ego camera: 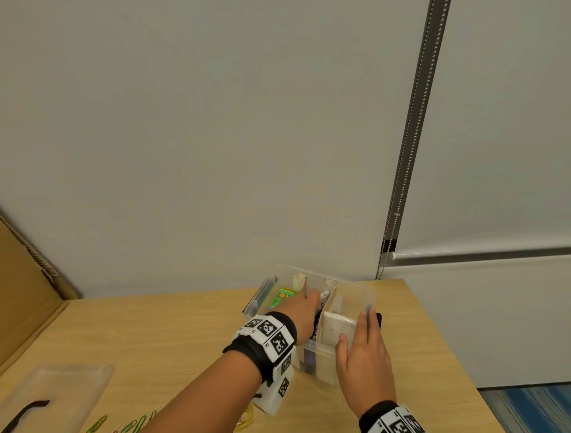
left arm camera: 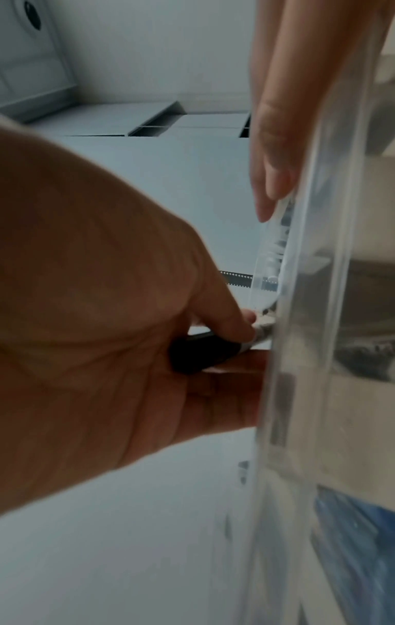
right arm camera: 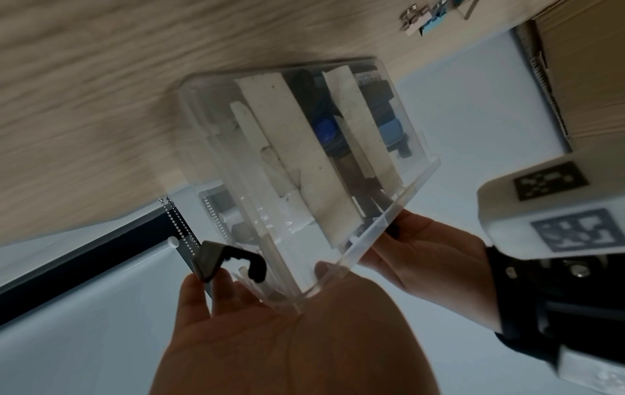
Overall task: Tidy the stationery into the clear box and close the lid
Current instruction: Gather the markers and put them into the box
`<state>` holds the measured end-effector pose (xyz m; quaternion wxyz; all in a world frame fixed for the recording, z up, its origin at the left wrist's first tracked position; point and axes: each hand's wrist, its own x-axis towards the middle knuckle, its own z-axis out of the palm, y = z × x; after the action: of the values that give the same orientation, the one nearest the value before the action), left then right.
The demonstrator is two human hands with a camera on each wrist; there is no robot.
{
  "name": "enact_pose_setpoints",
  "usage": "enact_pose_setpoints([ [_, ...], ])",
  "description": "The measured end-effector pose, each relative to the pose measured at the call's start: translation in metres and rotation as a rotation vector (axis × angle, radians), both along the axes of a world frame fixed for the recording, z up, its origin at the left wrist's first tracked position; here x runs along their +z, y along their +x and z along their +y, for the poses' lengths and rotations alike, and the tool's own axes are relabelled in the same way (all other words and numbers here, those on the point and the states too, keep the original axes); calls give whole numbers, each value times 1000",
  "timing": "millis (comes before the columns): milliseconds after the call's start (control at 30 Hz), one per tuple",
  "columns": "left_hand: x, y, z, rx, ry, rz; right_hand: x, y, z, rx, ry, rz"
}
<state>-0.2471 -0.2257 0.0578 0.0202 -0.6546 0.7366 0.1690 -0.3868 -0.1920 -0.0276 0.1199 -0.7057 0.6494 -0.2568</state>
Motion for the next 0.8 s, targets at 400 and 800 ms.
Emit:
enact_pose_setpoints([
  [400,-6,-10,-9,-75,177,-298,1,0,-1,0,8,16],
  [800,-15,-11,-27,-108,238,-321,0,-1,-1,0,12,16],
])
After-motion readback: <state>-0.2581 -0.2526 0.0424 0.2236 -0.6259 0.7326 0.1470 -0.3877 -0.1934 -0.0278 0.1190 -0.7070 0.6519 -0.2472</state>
